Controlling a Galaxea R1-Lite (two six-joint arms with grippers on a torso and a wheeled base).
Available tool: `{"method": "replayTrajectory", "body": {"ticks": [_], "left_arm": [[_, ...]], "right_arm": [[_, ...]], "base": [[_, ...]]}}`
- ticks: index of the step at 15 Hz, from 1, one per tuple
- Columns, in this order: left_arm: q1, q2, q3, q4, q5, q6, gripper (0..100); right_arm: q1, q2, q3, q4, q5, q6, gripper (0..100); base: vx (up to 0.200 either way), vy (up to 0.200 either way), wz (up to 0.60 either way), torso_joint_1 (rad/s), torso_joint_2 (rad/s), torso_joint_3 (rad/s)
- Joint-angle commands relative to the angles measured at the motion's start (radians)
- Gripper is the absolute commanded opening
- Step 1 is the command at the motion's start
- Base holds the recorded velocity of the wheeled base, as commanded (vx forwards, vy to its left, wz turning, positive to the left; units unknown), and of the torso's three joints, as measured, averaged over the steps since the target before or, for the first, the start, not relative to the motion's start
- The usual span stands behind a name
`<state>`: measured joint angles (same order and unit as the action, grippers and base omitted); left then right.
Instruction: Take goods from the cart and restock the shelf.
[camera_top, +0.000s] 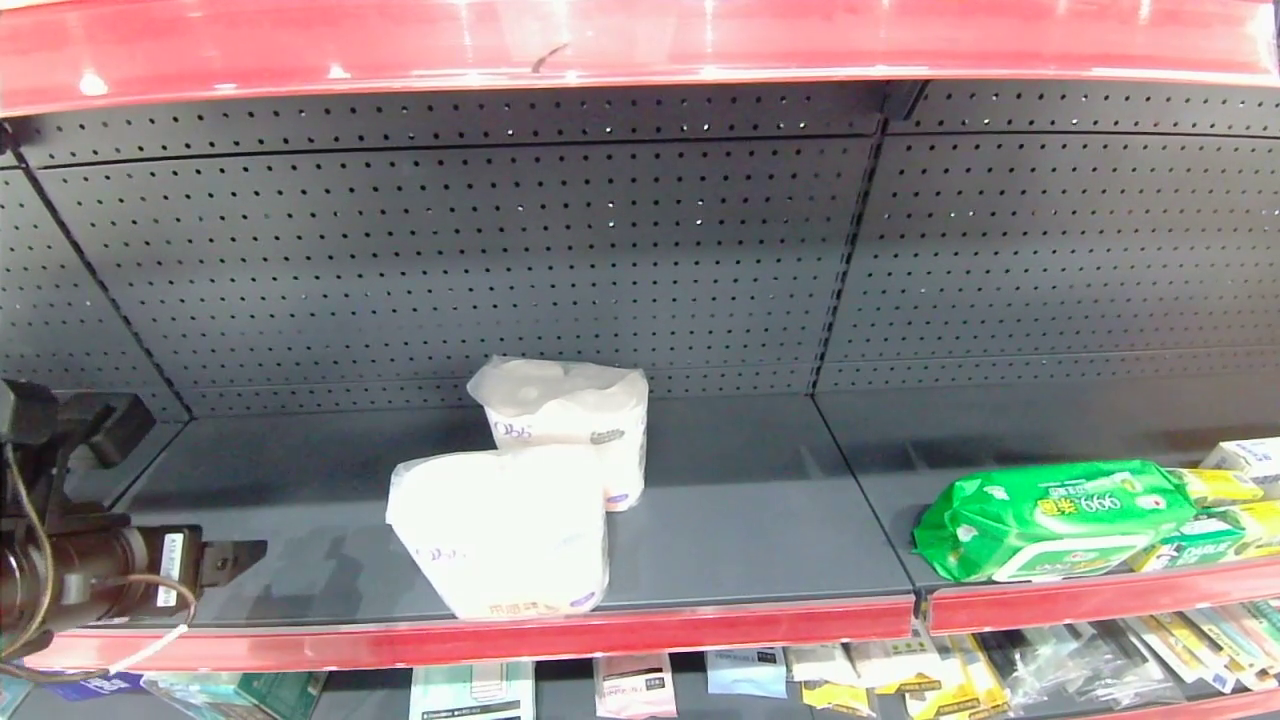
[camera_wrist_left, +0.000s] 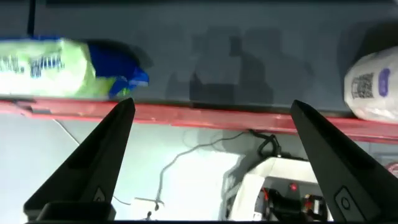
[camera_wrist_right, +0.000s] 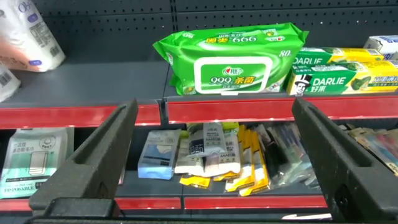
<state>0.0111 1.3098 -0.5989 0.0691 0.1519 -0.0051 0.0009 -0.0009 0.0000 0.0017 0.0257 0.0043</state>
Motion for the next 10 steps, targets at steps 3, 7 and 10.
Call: {"method": "replayTrajectory", "body": {"ticks": [3,7,10], "left_arm": [[0.012,0.108,0.008,-0.025,-0.034,0.013,100],[0.012,0.201,0.008,-0.072,-0.052,0.008,100],[0.006,0.29,0.011,-0.155,-0.061,0.004,100]], "right_arm": [[0.001,0.001,0.0,0.0,0.0,0.0,100],[0.001,0.001,0.0,0.0,0.0,0.0,100],[0.001,0.001,0.0,0.0,0.0,0.0,100]], "base": [[0.0,0.0,0.0,0.0,0.0,0.0],[0.0,0.0,0.0,0.0,0.0,0.0],[0.0,0.0,0.0,0.0,0.0,0.0]]}}
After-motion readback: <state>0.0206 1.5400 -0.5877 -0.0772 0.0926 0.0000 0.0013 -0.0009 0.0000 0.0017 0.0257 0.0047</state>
